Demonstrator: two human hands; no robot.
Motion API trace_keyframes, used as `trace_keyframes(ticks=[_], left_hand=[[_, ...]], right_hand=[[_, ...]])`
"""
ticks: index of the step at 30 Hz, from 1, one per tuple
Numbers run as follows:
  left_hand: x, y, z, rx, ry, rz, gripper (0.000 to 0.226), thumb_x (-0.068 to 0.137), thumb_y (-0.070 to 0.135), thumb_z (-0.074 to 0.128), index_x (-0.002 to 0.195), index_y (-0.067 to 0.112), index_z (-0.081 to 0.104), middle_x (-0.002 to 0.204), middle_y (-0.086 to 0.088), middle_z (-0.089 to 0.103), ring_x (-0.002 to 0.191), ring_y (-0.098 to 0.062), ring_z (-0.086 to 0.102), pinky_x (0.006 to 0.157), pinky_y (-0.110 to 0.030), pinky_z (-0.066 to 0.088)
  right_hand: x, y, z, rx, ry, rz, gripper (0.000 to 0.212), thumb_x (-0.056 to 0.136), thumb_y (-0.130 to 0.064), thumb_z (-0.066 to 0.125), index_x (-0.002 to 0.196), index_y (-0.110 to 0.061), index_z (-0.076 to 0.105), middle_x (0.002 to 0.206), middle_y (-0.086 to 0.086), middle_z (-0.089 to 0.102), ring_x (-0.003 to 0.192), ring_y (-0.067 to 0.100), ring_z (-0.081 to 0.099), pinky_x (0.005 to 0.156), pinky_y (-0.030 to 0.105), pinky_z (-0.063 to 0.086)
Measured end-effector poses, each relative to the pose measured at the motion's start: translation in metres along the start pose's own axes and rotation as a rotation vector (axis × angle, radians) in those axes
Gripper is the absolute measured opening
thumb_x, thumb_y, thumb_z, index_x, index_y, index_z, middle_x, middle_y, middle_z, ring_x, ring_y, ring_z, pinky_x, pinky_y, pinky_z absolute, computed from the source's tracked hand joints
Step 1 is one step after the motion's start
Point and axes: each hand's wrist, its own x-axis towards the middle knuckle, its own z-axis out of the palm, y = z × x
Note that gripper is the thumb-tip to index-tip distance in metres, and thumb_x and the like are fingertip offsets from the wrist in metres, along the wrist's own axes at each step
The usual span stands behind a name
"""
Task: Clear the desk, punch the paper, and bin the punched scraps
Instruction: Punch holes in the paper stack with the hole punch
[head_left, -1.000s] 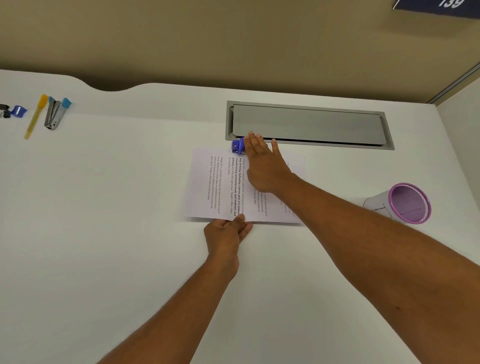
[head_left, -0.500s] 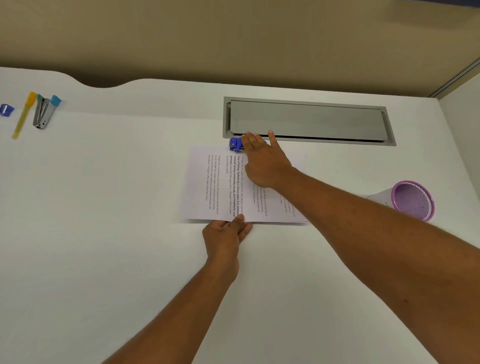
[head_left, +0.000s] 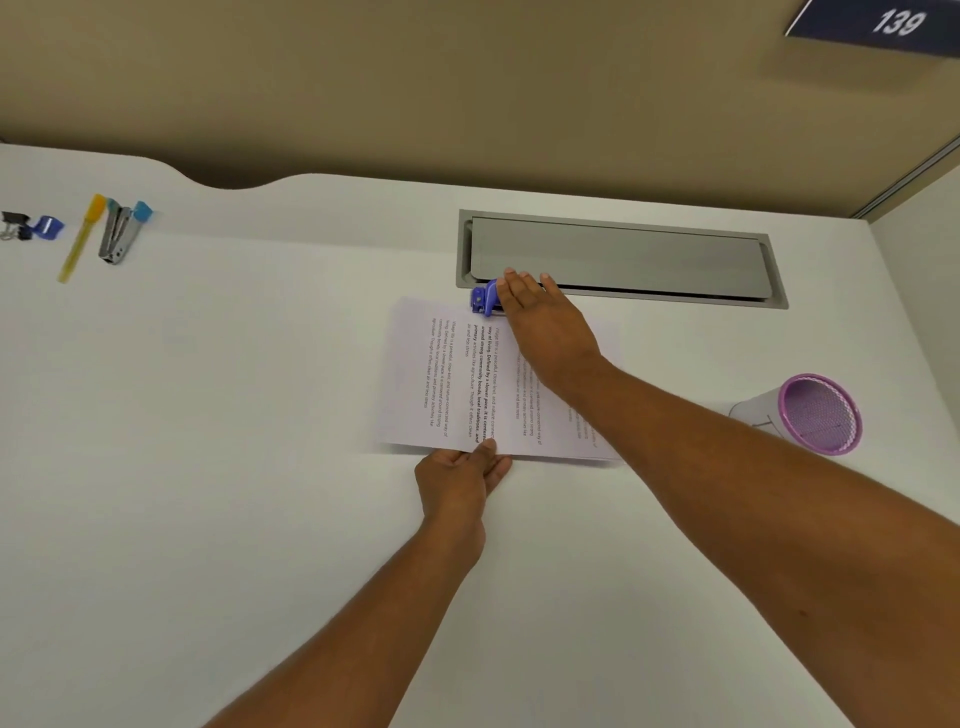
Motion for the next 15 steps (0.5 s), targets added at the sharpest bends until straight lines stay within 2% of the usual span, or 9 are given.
trace_keyframes(ticks=[6,10,12,15], left_hand=[[-0.011,-0.008,-0.012,-0.021,-0.001,-0.01,0.035,0.093,-0.004,0.076,0.127,-0.001,0.071,0.12,-0.005,0.08,0.095,-0.021,0.082,0.072,-0.023,0.064],[-0.021,-0.013,-0.021,-0.033,-0.008,-0.016,0.035,0.094,-0.003,0.075,0.128,0.0,0.071,0.121,-0.007,0.079,0.097,-0.021,0.081,0.072,-0.023,0.064],[-0.027,-0.015,-0.027,-0.04,-0.015,-0.019,0.033,0.094,-0.003,0.075,0.127,-0.002,0.071,0.118,-0.006,0.081,0.099,-0.022,0.081,0.073,-0.023,0.064],[-0.039,-0.017,-0.038,-0.046,-0.044,-0.009,0.027,0.095,-0.003,0.073,0.123,-0.005,0.073,0.119,-0.009,0.081,0.101,-0.022,0.08,0.076,-0.025,0.064]], right_hand=[[0.0,0.005,0.003,0.046,0.023,-0.022,0.078,0.103,-0.017,0.06,0.165,-0.011,0.012,0.174,0.01,0.01,0.16,0.025,0.014,0.129,0.037,0.004],[-0.009,0.01,-0.003,0.253,0.113,0.011,0.075,0.101,-0.001,0.056,0.164,-0.014,0.017,0.174,0.006,0.01,0.16,0.023,0.015,0.129,0.037,0.01],[-0.02,0.011,-0.007,0.406,0.187,0.11,0.07,0.104,-0.001,0.05,0.165,-0.015,0.017,0.174,0.004,0.009,0.16,0.022,0.012,0.129,0.036,0.01],[-0.056,0.014,-0.012,0.68,0.284,0.361,0.065,0.107,-0.015,0.054,0.164,-0.016,0.022,0.174,0.002,0.012,0.16,0.021,0.013,0.128,0.036,0.015]])
